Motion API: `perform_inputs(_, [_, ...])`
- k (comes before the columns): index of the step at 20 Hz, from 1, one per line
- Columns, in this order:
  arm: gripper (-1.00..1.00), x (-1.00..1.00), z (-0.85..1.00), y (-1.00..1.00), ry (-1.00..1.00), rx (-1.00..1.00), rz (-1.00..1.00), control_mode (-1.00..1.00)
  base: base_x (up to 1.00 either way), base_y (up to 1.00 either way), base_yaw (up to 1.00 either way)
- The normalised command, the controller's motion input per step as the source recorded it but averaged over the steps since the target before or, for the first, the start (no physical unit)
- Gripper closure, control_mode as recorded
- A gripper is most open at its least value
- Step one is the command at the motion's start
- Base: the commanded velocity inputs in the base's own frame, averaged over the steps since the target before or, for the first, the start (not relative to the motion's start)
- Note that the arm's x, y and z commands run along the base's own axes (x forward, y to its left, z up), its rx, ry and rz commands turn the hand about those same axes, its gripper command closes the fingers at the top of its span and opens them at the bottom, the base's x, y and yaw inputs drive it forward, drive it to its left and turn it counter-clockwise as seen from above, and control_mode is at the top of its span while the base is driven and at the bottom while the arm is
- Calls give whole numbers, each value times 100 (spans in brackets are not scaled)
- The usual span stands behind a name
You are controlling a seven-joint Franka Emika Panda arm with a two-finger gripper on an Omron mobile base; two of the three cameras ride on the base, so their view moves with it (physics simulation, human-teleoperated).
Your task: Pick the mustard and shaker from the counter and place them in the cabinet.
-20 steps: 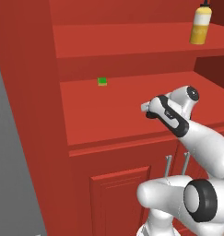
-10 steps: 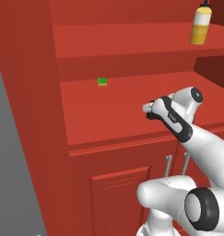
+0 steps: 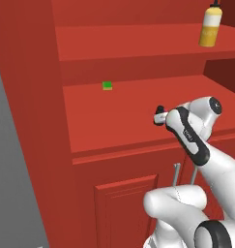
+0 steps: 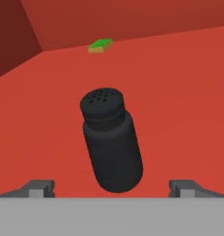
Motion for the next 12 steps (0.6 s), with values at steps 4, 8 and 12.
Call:
perform_inputs(4, [-100,-78,0,0,-4,0,2,-100,0,0,0])
perform_inputs(8, [-100,-82,0,0,-3,0,3,-100,0,0,0])
perform_inputs(12, [-100,-75,0,0,0,0,1,-100,0,0,0])
